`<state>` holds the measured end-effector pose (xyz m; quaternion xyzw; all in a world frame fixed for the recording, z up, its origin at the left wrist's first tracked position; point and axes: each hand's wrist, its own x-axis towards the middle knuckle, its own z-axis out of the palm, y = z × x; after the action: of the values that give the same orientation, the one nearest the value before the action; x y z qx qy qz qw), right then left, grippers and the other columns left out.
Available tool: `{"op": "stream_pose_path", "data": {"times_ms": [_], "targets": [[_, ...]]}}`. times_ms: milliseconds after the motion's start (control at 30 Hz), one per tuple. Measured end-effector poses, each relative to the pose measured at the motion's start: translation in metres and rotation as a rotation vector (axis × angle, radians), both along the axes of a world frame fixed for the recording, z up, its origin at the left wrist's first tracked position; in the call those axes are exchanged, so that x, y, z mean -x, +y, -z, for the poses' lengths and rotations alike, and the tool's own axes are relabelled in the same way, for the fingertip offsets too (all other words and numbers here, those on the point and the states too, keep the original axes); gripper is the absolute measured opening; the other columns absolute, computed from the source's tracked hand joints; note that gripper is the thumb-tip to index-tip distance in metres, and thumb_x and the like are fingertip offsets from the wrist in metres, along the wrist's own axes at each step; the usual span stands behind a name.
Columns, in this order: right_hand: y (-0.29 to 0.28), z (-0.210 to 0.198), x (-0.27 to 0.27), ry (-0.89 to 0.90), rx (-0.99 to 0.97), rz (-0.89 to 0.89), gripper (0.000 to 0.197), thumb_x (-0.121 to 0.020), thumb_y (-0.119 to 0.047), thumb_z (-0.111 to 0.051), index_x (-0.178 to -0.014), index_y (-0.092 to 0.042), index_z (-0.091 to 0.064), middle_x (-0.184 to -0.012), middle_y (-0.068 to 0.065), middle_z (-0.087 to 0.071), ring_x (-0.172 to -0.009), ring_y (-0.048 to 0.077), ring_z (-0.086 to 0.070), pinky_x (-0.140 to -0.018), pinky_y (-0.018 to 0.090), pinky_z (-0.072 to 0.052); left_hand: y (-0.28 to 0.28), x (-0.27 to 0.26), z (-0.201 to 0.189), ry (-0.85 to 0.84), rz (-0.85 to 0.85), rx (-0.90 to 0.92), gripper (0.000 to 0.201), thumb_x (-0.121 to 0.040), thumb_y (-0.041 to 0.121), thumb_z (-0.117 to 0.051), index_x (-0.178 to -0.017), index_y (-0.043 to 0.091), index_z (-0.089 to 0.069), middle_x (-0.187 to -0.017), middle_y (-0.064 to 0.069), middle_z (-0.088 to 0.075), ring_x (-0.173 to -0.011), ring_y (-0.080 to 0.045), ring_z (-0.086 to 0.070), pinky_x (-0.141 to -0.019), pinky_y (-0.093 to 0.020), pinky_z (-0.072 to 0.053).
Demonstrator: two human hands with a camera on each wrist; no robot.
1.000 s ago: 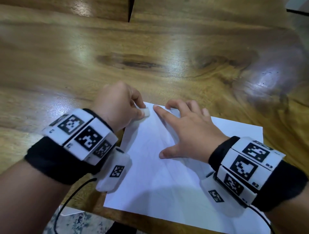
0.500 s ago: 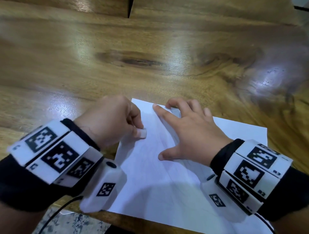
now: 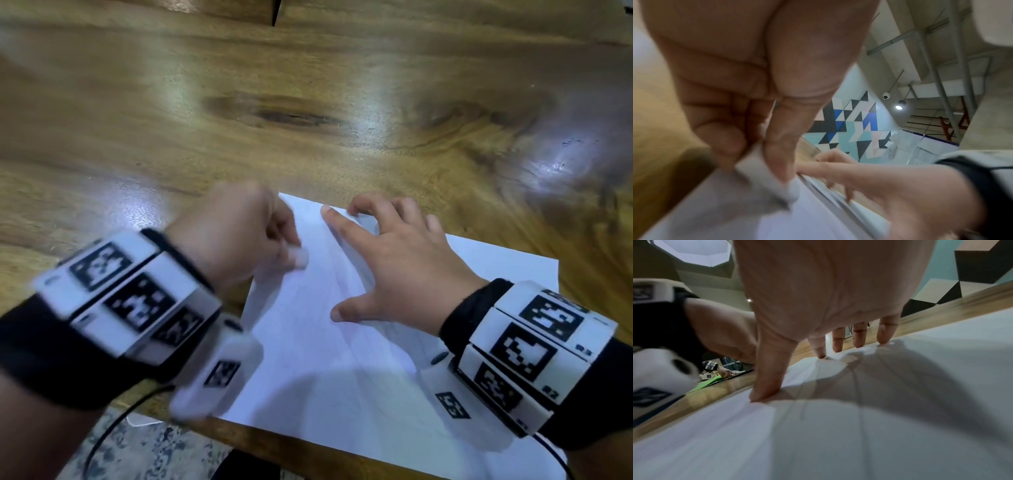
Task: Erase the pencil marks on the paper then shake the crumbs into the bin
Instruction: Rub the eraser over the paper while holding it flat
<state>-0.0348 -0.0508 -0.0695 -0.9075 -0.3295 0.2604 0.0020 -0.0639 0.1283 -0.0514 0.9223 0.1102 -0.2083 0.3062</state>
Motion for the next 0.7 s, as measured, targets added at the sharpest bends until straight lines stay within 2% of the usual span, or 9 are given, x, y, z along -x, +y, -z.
{"op": "stream_pose_path", "data": {"times_ms": [133,267,333,400,467,500,600,667,700], "targets": [[0.001,0.001,0.0,-0.006,0.013,0.002,0.112,-0.062,-0.073,-0.064,-0.146,-0.043,0.003,-0.138,-0.012,-0.004,-0.121,0.019,-0.009,-0.095,0.034,-0.018,-0.001,-0.019,0.002,-0.136,-0.009,-0.096,0.015,-0.066,0.03,-0.077,-0.067,0.019,-0.068,-0.055,0.009,-0.056,-0.052,-0.001,-0.046,-0.042,-0.007,-0.03],[0.0,0.001,0.0,0.0,0.007,0.005,0.111,-0.062,-0.073,-0.063,-0.146,-0.045,0.004,-0.138,-0.013,-0.004,-0.12,0.016,-0.007,-0.096,0.034,-0.018,0.002,0.007,0.004,0.023,0.128,-0.058,0.023,-0.063,0.033,-0.079,-0.054,0.021,-0.062,-0.054,0.007,-0.06,-0.05,-0.002,-0.05,-0.048,-0.003,-0.035],[0.0,0.001,0.0,0.001,0.006,0.006,0.111,-0.062,-0.073,-0.063,-0.146,-0.045,0.003,-0.138,-0.013,-0.004,-0.12,0.016,-0.008,-0.096,0.034,-0.017,0.002,0.004,0.003,0.034,0.103,-0.01,0.018,-0.063,0.034,-0.079,-0.061,0.021,-0.067,-0.056,0.007,-0.061,-0.05,-0.003,-0.05,-0.044,-0.004,-0.035],[0.0,0.001,0.0,0.001,0.01,0.009,0.111,-0.062,-0.074,-0.063,-0.146,-0.045,0.004,-0.139,-0.012,-0.005,-0.121,0.018,-0.009,-0.097,0.035,-0.017,0.001,-0.012,0.003,-0.064,0.035,-0.005,0.014,-0.066,0.03,-0.078,-0.071,0.021,-0.069,-0.058,0.007,-0.06,-0.048,-0.003,-0.048,-0.041,-0.009,-0.034],[0.001,0.002,0.0,0.003,0.014,0.009,0.111,-0.062,-0.074,-0.063,-0.146,-0.045,0.005,-0.138,-0.012,-0.004,-0.121,0.019,-0.01,-0.098,0.035,-0.017,-0.002,-0.022,0.005,-0.137,-0.004,-0.017,0.012,-0.069,0.025,-0.076,-0.078,0.02,-0.07,-0.057,0.008,-0.056,-0.048,-0.004,-0.045,-0.044,-0.017,-0.033],[0.0,0.002,0.0,0.004,0.014,0.008,0.111,-0.062,-0.074,-0.063,-0.146,-0.045,0.005,-0.138,-0.013,-0.004,-0.121,0.018,-0.01,-0.098,0.035,-0.017,-0.002,-0.02,0.006,-0.15,-0.006,-0.025,0.011,-0.069,0.024,-0.076,-0.078,0.02,-0.071,-0.056,0.008,-0.056,-0.048,-0.003,-0.045,-0.044,-0.016,-0.033],[0.0,0.001,0.0,0.003,0.006,0.004,0.111,-0.062,-0.074,-0.063,-0.146,-0.045,0.003,-0.137,-0.013,-0.004,-0.12,0.018,-0.009,-0.094,0.033,-0.016,0.003,0.008,0.007,-0.036,0.091,-0.006,0.012,-0.065,0.029,-0.079,-0.065,0.022,-0.068,-0.059,0.005,-0.064,-0.052,-0.008,-0.052,-0.052,-0.012,-0.038],[-0.001,0.001,0.001,0.005,0.004,0.002,0.111,-0.062,-0.074,-0.063,-0.146,-0.045,0.003,-0.137,-0.014,-0.004,-0.119,0.016,-0.008,-0.094,0.033,-0.016,0.004,0.021,0.005,0.096,0.128,0.043,0.013,-0.063,0.03,-0.079,-0.064,0.023,-0.068,-0.061,0.005,-0.067,-0.058,-0.006,-0.056,-0.055,-0.012,-0.041],[-0.001,0.001,0.001,0.005,0.004,0.001,0.11,-0.062,-0.074,-0.063,-0.146,-0.045,0.003,-0.138,-0.014,-0.004,-0.119,0.016,-0.008,-0.094,0.033,-0.016,0.006,0.02,0.004,0.094,0.118,0.045,0.013,-0.063,0.031,-0.079,-0.065,0.023,-0.069,-0.062,0.005,-0.067,-0.058,-0.007,-0.057,-0.054,-0.013,-0.041]]}}
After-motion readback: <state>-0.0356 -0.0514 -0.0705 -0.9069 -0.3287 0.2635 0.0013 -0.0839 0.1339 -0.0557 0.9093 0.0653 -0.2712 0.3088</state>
